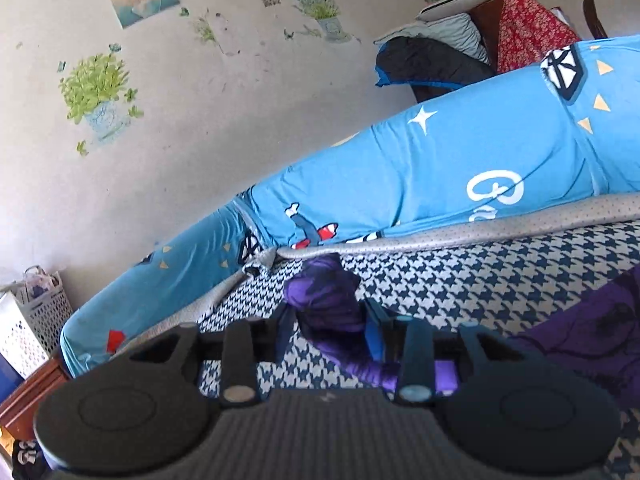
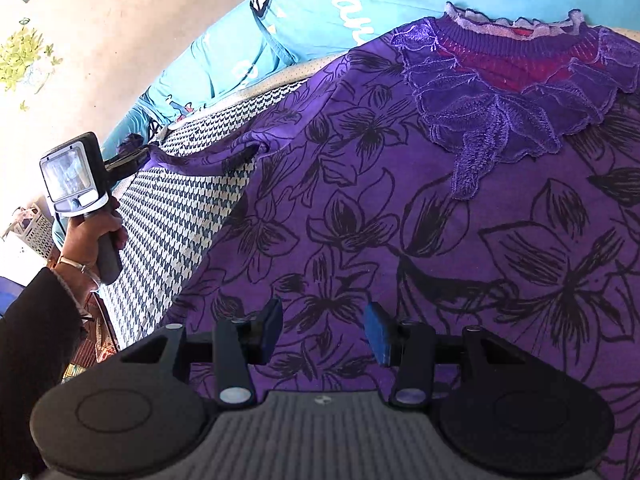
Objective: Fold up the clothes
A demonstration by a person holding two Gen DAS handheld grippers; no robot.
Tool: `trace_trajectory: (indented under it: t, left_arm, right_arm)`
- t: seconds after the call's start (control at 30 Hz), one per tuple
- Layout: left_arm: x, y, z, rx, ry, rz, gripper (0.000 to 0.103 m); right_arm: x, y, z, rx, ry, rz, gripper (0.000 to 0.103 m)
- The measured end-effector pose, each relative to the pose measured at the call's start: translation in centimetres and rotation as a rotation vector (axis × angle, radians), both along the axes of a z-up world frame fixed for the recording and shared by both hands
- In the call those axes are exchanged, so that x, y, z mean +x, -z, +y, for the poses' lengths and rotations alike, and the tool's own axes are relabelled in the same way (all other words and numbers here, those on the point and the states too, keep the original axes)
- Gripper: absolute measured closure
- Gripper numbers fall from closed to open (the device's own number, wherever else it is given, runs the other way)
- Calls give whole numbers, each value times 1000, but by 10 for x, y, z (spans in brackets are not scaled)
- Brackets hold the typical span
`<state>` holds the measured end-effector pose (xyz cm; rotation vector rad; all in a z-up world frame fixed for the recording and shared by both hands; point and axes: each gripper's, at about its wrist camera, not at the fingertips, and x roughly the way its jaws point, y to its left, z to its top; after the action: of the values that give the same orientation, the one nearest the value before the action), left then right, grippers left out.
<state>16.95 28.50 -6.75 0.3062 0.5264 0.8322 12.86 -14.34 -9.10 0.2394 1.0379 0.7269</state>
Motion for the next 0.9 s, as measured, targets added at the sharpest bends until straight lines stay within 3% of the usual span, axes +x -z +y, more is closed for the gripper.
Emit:
trace_trajectory:
  t: [0.03, 0.07, 0.1, 0.17, 0.3, 0.37, 0.47, 0.63, 0.77, 0.9]
  left_arm:
    - [-2, 0, 5, -20, -22, -12, 54]
    - [-4, -2, 9, -40, -36, -24, 43]
    - [-5, -3, 14, -65, -53, -36, 23]
    - [-12, -7, 25, -90, -129, -62, 0]
    - [-27, -16, 40, -83, -233, -98, 1]
    - [-36, -24, 45, -116, -245, -126, 1]
    - [-43, -34, 39, -208, -158, -158, 1]
    - [-31, -30, 6, -330, 10, -100, 1]
    - [-16, -16, -31, -312, 111, -19, 1]
    - [-1, -5, -53, -313, 148, 33, 1]
  right_arm:
    - [0, 1, 1, -3, -6, 0, 58]
    - [-1, 2, 3, -7, -11, -2, 58]
    - [-1, 2, 4, -11, -16, -6, 58]
    - [-3, 2, 7, -19, -25, -15, 58]
    - [-4, 2, 8, -23, -33, -18, 58]
    - [-4, 1, 8, -24, -35, -19, 58]
    - [-4, 1, 9, -25, -34, -19, 58]
    - [-4, 1, 10, -29, -37, -21, 58]
    - [-4, 1, 10, -31, -39, -21, 58]
    - [-6, -1, 10, -35, -43, -25, 58]
